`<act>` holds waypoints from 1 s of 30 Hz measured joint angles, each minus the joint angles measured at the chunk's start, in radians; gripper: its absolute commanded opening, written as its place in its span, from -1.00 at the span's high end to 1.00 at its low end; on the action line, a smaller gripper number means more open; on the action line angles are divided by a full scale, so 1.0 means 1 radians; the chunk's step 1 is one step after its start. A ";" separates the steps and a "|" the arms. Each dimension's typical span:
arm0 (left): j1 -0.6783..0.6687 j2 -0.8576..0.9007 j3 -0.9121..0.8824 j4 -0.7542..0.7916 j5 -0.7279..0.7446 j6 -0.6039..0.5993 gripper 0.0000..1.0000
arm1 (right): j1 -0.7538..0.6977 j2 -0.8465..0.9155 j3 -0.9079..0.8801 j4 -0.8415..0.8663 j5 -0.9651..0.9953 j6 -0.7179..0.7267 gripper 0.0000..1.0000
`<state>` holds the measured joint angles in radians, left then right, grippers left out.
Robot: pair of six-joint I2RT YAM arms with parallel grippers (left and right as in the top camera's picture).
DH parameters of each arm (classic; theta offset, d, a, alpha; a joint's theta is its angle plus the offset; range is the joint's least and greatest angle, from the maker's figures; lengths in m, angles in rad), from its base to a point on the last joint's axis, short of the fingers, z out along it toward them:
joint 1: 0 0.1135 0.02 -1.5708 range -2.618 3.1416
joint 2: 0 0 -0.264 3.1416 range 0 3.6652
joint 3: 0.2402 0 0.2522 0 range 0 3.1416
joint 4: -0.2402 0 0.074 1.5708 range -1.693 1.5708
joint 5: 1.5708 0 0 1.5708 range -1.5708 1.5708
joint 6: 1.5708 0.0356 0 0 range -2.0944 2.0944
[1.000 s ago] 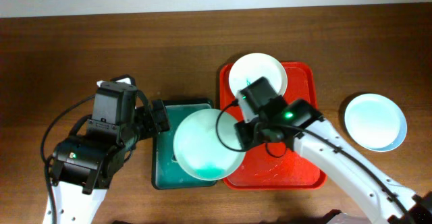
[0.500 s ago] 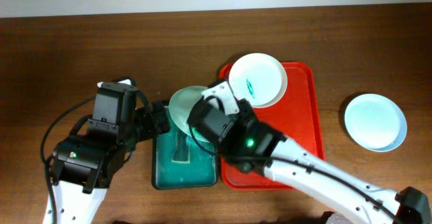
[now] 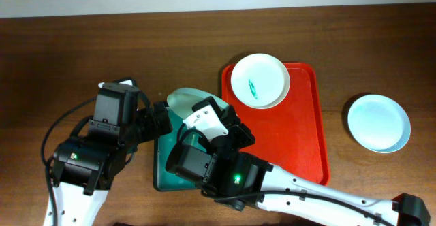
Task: Clean dirty plates on tray and stack at the side
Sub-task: 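Tilt the mint plate over the teal tray with the right gripper, then stack the mint plate on the pale blue plate and release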
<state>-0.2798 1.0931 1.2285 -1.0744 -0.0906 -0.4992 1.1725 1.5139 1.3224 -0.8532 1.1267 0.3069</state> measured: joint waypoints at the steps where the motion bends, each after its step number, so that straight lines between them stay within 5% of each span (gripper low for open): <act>1: 0.000 0.000 0.000 0.000 0.000 0.000 -0.99 | 0.000 0.000 0.000 0.000 0.002 0.000 0.92; 12: 0.000 0.000 0.000 0.000 0.000 0.000 -0.99 | -0.009 0.000 0.000 -0.001 -0.019 0.023 0.92; 15: 0.000 0.001 0.000 0.000 0.000 0.000 -0.99 | -0.155 0.000 0.003 -0.006 -0.278 0.110 0.92; 17: 0.000 0.001 0.000 -0.003 0.000 0.000 -0.99 | -0.495 0.002 0.005 -0.009 -0.859 0.132 0.92; 20: 0.000 0.003 0.000 -0.001 0.000 0.000 -0.99 | -0.874 -0.020 0.007 -0.047 -1.347 0.090 0.92; 25: 0.000 0.003 0.000 -0.002 0.000 0.000 -0.99 | -1.624 -0.056 0.019 -0.247 -1.395 0.095 0.92; 30: 0.000 0.003 0.000 -0.003 0.000 0.000 -0.99 | -2.061 0.065 0.017 -0.225 -1.332 0.116 0.91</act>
<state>-0.2798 1.0958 1.2289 -1.0771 -0.0906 -0.4992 -0.8890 1.5791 1.3396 -1.0779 -0.2058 0.4232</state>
